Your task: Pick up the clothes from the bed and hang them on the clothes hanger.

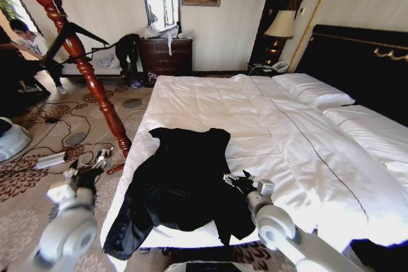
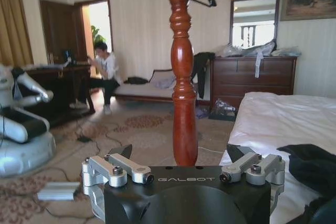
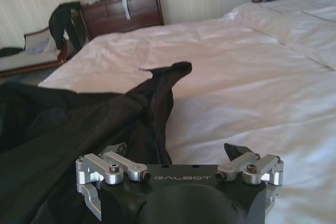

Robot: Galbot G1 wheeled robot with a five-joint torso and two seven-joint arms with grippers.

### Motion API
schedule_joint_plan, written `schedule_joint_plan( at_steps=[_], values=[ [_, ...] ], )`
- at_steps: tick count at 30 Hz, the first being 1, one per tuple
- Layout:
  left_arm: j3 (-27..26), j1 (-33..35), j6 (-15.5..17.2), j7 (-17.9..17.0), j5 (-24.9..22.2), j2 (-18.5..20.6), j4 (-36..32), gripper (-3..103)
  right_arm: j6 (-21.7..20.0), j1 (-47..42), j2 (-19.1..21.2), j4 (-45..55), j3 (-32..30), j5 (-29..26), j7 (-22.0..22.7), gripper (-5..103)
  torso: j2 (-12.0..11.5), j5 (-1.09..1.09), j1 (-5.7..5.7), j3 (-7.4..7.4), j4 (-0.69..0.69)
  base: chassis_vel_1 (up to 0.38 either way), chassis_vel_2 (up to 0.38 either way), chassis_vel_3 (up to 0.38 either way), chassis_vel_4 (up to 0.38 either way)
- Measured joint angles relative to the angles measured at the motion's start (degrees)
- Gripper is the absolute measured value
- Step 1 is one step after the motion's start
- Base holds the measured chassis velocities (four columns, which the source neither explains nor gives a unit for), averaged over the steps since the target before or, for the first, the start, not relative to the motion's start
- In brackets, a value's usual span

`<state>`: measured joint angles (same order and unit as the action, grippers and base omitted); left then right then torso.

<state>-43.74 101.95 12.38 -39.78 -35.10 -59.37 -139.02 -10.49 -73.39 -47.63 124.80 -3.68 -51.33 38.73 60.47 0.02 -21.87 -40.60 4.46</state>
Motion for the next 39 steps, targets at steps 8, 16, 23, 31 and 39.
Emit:
schedule_joint_plan(
  at_steps=[8,16,23,31,39],
  values=[
    [7.04,-0.65,-9.45,8.98,23.65,-17.28,2.33,100,3.94,-3.86,-4.46,-1.31,-10.34,1.33,-4.76,100,0.00,-0.02,-0.01,0.00,0.04,0.000,0.000,0.000,0.000],
    [2.35,-6.74,-14.42,14.47,28.91,-23.36,10.19,100,4.12,-3.89,-6.94,-3.87,-12.20,3.99,-5.96,100,-0.01,-0.04,-0.01,-0.01,0.02,0.000,0.000,0.000,0.000],
    [0.27,-6.44,-15.37,15.00,30.02,-23.94,12.06,100,1.74,2.61,-4.80,-8.52,-2.16,7.11,-4.40,100,-0.02,-0.02,-0.02,-0.01,-0.01,0.000,0.000,0.000,0.000],
    [-1.94,-5.99,-12.56,12.74,27.85,-24.73,10.07,100,-0.45,7.67,-4.39,-12.34,1.38,3.81,-2.45,100,-0.02,-0.04,-0.02,-0.02,0.03,0.000,0.000,0.000,0.000],
    [-5.46,-5.13,-11.86,11.03,24.50,-24.41,10.12,100,-1.26,7.02,-4.87,-12.88,1.24,3.24,-1.42,77,-0.01,-0.02,-0.02,-0.01,0.00,0.000,0.000,0.000,0.000]
  ],
)
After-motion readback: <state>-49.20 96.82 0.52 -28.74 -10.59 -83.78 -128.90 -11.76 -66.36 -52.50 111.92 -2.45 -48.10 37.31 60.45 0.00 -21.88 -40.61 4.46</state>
